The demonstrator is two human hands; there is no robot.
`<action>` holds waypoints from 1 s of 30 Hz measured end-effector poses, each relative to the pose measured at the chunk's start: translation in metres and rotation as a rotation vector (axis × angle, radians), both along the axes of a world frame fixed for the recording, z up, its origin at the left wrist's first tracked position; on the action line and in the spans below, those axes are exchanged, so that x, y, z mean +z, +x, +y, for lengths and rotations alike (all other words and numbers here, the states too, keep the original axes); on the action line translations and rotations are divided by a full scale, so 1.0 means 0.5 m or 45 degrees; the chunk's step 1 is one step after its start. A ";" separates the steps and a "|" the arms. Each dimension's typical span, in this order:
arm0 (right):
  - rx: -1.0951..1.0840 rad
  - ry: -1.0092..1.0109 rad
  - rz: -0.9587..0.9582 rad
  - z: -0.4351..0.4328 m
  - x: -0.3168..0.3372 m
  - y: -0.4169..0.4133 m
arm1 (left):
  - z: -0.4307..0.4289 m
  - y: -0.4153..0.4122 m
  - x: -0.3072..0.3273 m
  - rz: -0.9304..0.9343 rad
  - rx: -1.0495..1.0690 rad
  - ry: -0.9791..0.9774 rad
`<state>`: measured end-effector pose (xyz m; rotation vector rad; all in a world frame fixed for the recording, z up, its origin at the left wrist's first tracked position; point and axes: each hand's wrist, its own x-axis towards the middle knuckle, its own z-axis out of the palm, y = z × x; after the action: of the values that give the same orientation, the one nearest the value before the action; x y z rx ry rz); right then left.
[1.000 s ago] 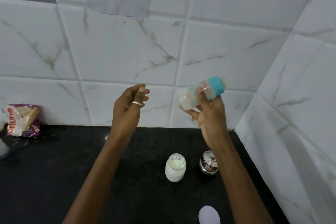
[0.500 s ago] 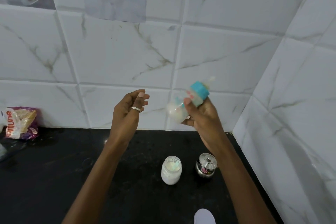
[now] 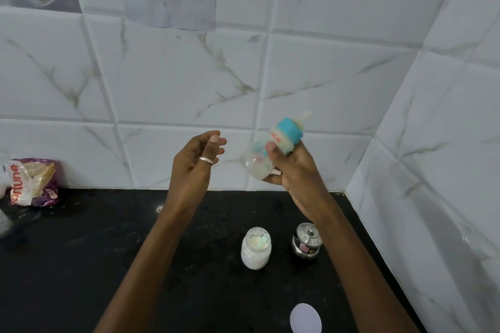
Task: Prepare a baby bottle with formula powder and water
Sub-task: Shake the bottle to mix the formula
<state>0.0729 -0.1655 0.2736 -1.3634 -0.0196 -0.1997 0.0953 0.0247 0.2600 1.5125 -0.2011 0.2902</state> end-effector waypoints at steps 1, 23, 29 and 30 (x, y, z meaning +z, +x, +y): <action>0.021 -0.017 0.004 -0.002 -0.002 -0.004 | 0.001 -0.001 -0.001 -0.001 -0.001 0.002; -0.194 0.216 -0.121 -0.020 -0.025 -0.035 | 0.004 -0.016 -0.019 0.035 -0.042 -0.031; -0.082 0.073 -0.083 -0.029 -0.023 -0.035 | -0.001 -0.014 -0.019 0.046 -0.043 -0.031; -0.144 0.174 -0.118 -0.034 -0.024 -0.028 | -0.001 -0.014 -0.020 0.044 -0.048 -0.027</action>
<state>0.0588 -0.1827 0.2617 -1.2194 -0.0066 -0.3531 0.0882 0.0242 0.2500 1.4900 -0.1982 0.2351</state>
